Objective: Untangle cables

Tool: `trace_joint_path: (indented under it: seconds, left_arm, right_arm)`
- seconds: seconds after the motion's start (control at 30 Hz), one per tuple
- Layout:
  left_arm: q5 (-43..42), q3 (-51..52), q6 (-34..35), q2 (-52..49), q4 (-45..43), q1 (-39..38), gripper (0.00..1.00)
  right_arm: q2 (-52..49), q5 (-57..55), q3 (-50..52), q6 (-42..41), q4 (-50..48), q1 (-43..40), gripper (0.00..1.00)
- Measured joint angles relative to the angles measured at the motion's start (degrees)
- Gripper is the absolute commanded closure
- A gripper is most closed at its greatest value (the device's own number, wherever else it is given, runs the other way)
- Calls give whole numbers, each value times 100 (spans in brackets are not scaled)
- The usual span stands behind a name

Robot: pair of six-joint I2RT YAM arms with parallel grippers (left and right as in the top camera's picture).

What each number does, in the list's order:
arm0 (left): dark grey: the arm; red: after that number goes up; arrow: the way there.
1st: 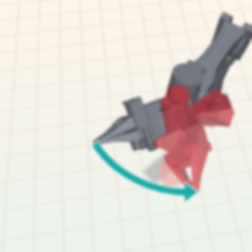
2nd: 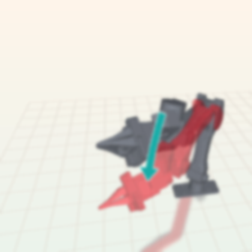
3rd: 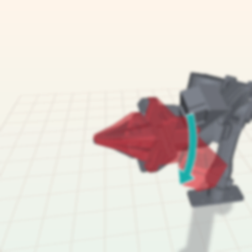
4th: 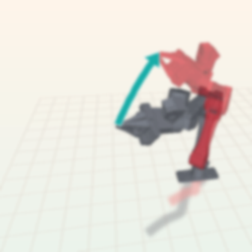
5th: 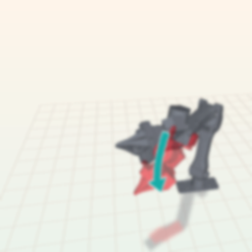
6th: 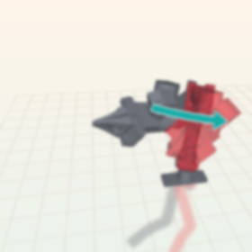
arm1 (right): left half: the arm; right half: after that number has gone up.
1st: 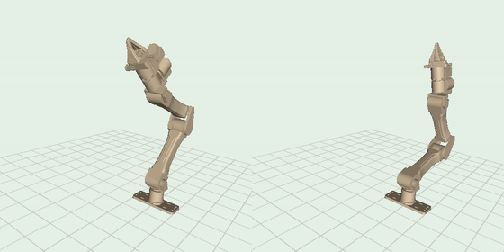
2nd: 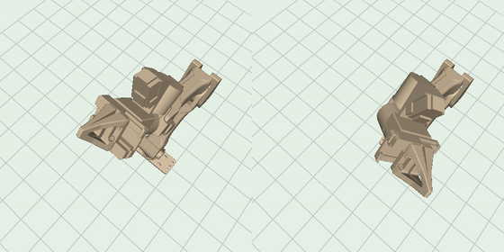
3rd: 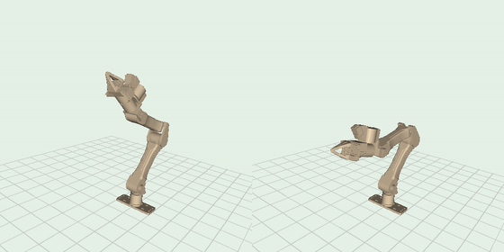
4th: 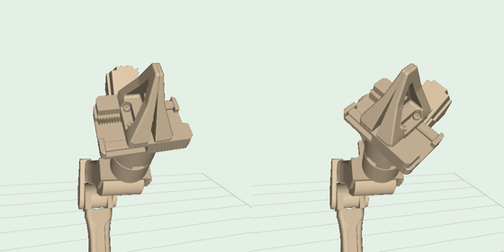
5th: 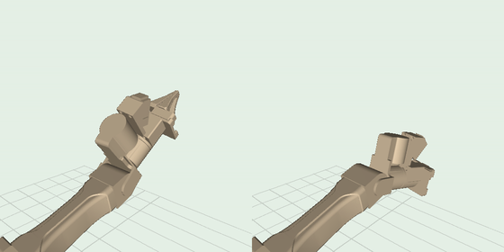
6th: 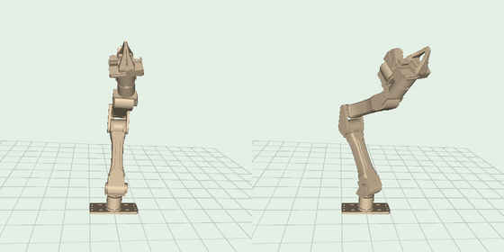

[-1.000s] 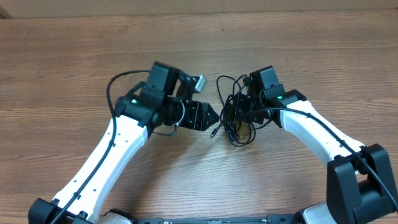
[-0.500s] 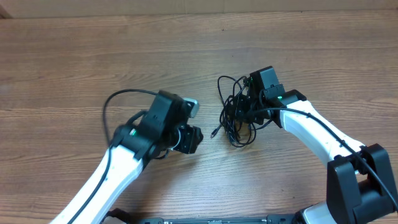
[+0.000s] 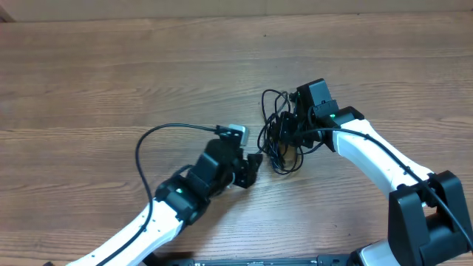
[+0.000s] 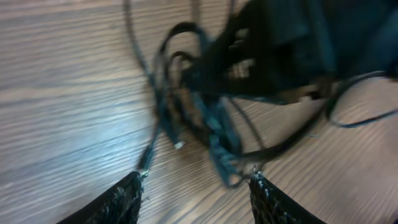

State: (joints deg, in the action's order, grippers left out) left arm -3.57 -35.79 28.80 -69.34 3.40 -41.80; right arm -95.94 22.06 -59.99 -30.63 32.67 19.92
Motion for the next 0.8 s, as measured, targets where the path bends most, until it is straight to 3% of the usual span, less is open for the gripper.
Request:
trace_joint_path:
  seconds: [0.37, 0.4, 0.53, 0.6, 0.8]
  left_arm:
    - [422, 20, 227, -1163, -1316, -535, 45]
    - [470, 24, 254, -1268, -1493, -535, 49]
    - [713, 28, 293, -1436, -1950, -535, 85]
    - [793, 28, 293, -1436, -2063, -535, 96]
    - [979, 28, 328, -1410, -2098, -535, 96]
  right_arm:
    - [0, 0, 0, 4, 42, -2, 87]
    - [0, 0, 0, 2, 44, -2, 87]
    - [0, 0, 0, 4, 74, -2, 87]
    - [0, -2, 0, 4, 127, -2, 87]
    - [0, -68, -2, 11, 520, -2, 74]
